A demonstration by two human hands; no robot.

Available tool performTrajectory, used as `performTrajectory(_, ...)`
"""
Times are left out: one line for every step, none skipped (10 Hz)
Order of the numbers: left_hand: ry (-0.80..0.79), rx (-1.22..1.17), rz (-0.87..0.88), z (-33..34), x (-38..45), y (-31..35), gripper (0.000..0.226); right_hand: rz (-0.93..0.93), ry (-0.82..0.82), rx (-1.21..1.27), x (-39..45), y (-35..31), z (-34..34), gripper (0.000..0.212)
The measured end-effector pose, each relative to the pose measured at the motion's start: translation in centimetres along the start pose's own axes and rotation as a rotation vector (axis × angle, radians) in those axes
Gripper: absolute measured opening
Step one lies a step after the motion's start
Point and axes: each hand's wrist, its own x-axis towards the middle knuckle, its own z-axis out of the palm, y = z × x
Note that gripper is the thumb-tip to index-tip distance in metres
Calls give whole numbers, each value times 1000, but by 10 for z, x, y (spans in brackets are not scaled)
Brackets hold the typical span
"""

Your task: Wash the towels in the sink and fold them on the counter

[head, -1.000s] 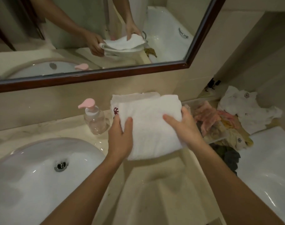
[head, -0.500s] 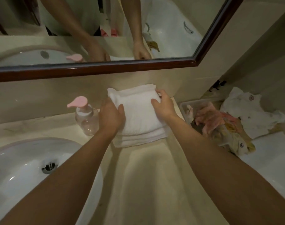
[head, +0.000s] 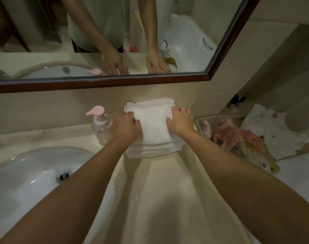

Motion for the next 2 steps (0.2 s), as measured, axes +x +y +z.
performTrajectory(-24,-44,14,-29,-21,-3,29,-121,7,-90,-21,-21,-13,40)
performTrajectory(6,-19,22,-59,-47,-15,33,-289,-55,-132,-49,-53,-25,42)
